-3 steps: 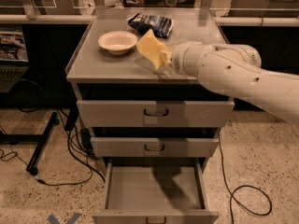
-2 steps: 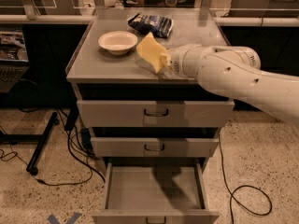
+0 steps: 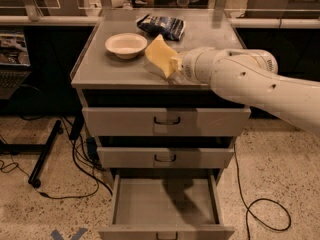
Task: Pick sponge from bottom drawer and place on counter
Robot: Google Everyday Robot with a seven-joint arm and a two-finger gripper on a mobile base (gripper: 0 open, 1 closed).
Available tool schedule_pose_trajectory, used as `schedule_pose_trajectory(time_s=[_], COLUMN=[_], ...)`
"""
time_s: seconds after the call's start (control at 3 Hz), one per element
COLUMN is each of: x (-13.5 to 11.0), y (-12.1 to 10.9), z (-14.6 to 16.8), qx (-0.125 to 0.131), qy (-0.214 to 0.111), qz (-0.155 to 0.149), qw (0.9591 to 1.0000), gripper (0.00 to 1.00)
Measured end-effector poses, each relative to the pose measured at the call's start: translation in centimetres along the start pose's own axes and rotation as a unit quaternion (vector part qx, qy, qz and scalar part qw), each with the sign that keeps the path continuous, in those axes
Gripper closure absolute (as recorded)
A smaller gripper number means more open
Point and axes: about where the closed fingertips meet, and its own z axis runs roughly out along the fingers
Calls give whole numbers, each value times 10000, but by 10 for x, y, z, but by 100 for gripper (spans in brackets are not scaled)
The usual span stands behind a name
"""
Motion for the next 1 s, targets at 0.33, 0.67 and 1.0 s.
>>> schedule_pose_trajectory(time_s=[0.33, 0.67, 1.0], x=[0, 0, 0], y=[0, 0, 0], z=[0, 0, 0], qx=[0, 0, 0], qy=[0, 0, -1], qz=[0, 0, 0], qw=[10000, 10000, 10000], gripper=[35, 12, 0])
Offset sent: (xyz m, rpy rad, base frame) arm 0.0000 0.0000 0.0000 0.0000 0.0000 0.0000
